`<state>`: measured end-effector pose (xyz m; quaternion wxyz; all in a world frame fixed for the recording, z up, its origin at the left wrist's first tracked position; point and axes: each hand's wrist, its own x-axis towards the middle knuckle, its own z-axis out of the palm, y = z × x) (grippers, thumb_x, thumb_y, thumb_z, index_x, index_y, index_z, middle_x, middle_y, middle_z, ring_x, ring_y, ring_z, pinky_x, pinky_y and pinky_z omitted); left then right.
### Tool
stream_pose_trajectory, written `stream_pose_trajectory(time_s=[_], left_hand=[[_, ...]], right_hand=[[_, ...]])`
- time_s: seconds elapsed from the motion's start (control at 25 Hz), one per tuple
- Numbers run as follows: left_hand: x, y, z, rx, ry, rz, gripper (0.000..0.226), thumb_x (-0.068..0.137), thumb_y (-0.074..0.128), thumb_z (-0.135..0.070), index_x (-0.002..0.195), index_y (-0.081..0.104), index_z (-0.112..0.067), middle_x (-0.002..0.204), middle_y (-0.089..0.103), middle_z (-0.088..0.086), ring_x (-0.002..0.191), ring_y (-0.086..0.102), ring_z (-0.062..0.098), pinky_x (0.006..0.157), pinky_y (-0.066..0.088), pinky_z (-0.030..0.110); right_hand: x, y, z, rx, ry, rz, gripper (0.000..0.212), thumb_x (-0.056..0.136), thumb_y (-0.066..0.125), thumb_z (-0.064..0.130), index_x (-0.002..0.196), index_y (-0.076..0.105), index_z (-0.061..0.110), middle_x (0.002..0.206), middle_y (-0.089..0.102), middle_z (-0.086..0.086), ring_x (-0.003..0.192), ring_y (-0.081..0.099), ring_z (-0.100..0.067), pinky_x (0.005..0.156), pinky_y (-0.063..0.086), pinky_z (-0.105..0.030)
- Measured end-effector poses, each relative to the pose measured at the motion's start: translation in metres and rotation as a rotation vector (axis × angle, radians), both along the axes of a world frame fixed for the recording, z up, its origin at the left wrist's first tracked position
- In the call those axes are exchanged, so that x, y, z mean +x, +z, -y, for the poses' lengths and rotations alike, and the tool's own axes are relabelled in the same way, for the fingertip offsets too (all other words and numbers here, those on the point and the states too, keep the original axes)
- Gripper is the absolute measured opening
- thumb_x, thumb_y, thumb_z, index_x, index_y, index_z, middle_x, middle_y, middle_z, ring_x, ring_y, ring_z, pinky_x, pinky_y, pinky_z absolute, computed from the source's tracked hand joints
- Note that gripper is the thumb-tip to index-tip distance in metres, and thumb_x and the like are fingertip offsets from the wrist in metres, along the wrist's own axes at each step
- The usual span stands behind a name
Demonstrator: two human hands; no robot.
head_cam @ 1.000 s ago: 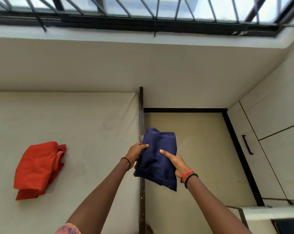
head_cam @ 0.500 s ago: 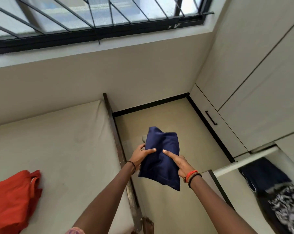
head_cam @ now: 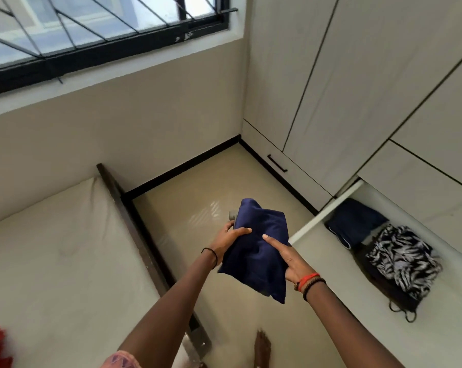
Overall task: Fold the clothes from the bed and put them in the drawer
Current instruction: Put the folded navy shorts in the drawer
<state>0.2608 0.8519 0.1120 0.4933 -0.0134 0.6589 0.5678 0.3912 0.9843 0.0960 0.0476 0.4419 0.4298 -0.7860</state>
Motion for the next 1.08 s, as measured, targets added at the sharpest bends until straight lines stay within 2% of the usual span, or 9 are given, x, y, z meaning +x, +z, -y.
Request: stream_pose_trajectory(time_s=[0.16,0.28,0.44,0.6,0.68,0.76,0.92,1.08], left_hand=[[0.03,-0.011,-0.064,0.021,-0.072,-0.029,0.051,0.073,0.076,-0.04,0.119,0.057,-0.027,0.114,0.066,0.001,0.1,0.066,0.021,0.088,0.056,0.042],[0.049,-0.022,-0.118,0.029,-0.132,-0.009,0.049,0.076,0.074,-0.041,0.12,0.055,-0.028,0.116,0.065,0.001,0.101,0.065,0.021,0.09,0.054,0.042],[0.074,-0.057,-0.204,-0.023,-0.361,0.081,0.066,0.072,0.077,-0.048,0.127,0.045,-0.03,0.122,0.059,0.0,0.107,0.062,0.021,0.092,0.053,0.041],[0.096,-0.101,-0.267,-0.135,-0.58,0.187,0.07,0.065,0.084,-0.043,0.121,0.042,-0.039,0.125,0.055,0.003,0.113,0.057,0.026,0.091,0.052,0.042],[0.108,-0.13,-0.29,-0.124,-0.616,0.184,0.06,0.073,0.078,-0.028,0.124,0.045,-0.028,0.127,0.056,0.011,0.111,0.058,0.027,0.093,0.051,0.043],[0.119,-0.161,-0.31,-0.085,-0.583,0.222,0.063,0.074,0.072,-0.015,0.131,0.046,-0.014,0.126,0.059,0.014,0.106,0.062,0.025,0.093,0.052,0.041],[0.113,-0.205,-0.338,-0.127,-0.576,0.098,0.076,0.057,0.077,-0.032,0.127,0.048,-0.029,0.125,0.06,0.006,0.112,0.058,0.023,0.101,0.047,0.043],[0.095,-0.248,-0.356,-0.118,-0.591,0.055,0.067,0.058,0.071,-0.026,0.122,0.051,-0.024,0.121,0.062,0.004,0.108,0.06,0.019,0.097,0.049,0.033]], right_hand=[[0.038,-0.008,-0.057,-0.001,-0.075,0.014,0.064,0.063,0.085,0.043,0.113,0.065,0.008,0.104,0.072,-0.014,0.099,0.069,-0.03,0.093,0.052,-0.047],[0.064,-0.022,-0.1,0.039,-0.143,0.098,0.066,0.059,0.083,0.051,0.104,0.068,0.005,0.097,0.073,-0.016,0.093,0.07,-0.031,0.088,0.054,-0.048],[0.109,-0.064,-0.169,0.01,-0.209,0.199,0.083,0.048,0.083,0.064,0.105,0.069,0.005,0.1,0.071,-0.02,0.096,0.069,-0.035,0.093,0.05,-0.052],[0.147,-0.106,-0.22,-0.091,-0.238,0.211,0.073,0.056,0.085,0.053,0.109,0.069,0.006,0.102,0.071,-0.02,0.097,0.068,-0.035,0.096,0.049,-0.05],[0.158,-0.128,-0.236,-0.102,-0.253,0.243,0.071,0.057,0.084,0.052,0.107,0.068,0.005,0.099,0.072,-0.02,0.094,0.069,-0.035,0.095,0.05,-0.051],[0.164,-0.153,-0.252,-0.099,-0.269,0.285,0.076,0.052,0.083,0.057,0.105,0.069,0.004,0.096,0.073,-0.019,0.093,0.07,-0.034,0.094,0.05,-0.053],[0.159,-0.194,-0.275,-0.087,-0.319,0.267,0.07,0.055,0.082,0.054,0.104,0.07,0.006,0.096,0.074,-0.015,0.093,0.07,-0.031,0.092,0.053,-0.048],[0.149,-0.24,-0.287,-0.121,-0.345,0.202,0.056,0.068,0.081,0.043,0.11,0.067,0.008,0.102,0.073,-0.011,0.098,0.069,-0.029,0.093,0.052,-0.047]])
